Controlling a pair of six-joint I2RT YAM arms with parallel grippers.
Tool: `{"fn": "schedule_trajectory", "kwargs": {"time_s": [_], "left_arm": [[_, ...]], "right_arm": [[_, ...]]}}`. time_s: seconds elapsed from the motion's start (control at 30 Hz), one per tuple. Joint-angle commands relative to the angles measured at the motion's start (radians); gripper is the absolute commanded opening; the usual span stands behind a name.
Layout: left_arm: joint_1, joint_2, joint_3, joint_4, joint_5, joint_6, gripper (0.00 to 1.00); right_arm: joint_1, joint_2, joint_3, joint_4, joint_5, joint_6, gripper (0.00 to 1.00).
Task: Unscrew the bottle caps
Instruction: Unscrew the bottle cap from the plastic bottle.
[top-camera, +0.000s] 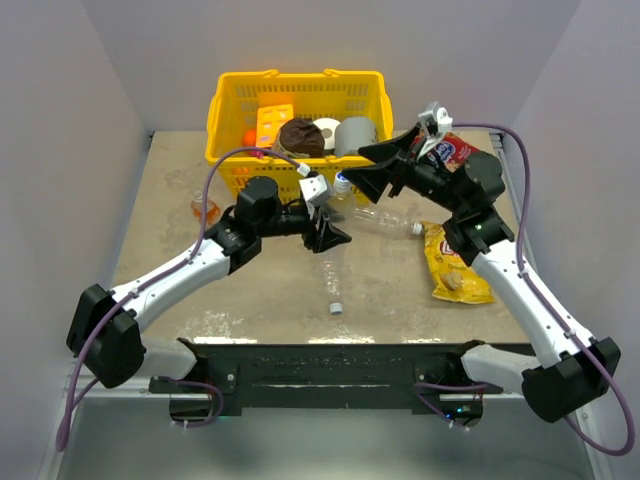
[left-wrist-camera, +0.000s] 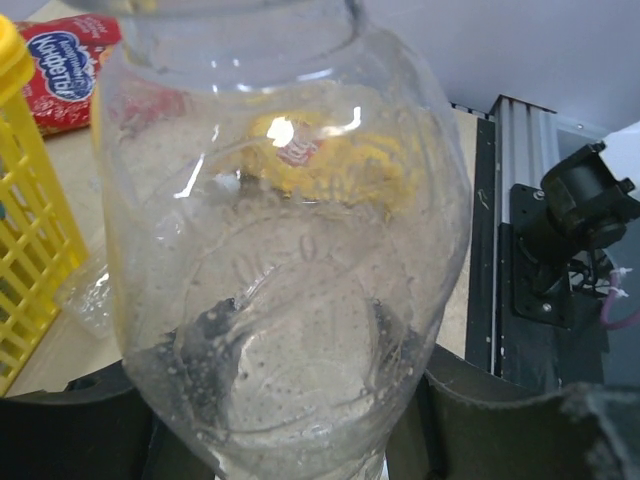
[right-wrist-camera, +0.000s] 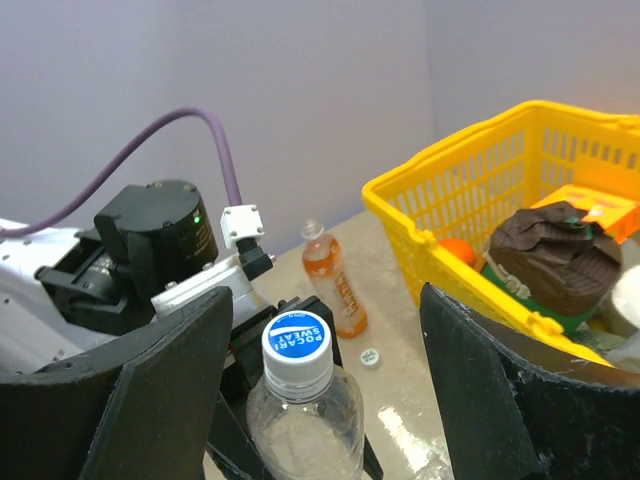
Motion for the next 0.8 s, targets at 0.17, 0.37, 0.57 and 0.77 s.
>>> {"fn": "schedule_trajectory", "kwargs": {"time_s": [0.17, 0.37, 0.57, 0.77], "left_arm": [[-0.005, 0.005, 0.063, -0.015, -0.159, 0.021, 0.26], [-0.005, 0.008, 0.063, -0.016, -0.169, 0.019, 0.26], [-0.006, 0.011, 0.066, -0.021, -0.172, 0.019, 0.26], [-0.005, 0.011, 0.068, -0.026, -0.174, 0.022, 0.26]], "right_arm": [[0.039, -0.022, 0.066, -0.155, 0.247, -0.057, 0.75], [0.079, 0.021, 0.119, -0.232, 0.251, -0.102, 0.74], [0.114, 0.047, 0.140, -0.247, 0.257, -0.122, 0.73], [0.125, 0.067, 0.152, -0.255, 0.254, -0.128, 0.64]]}}
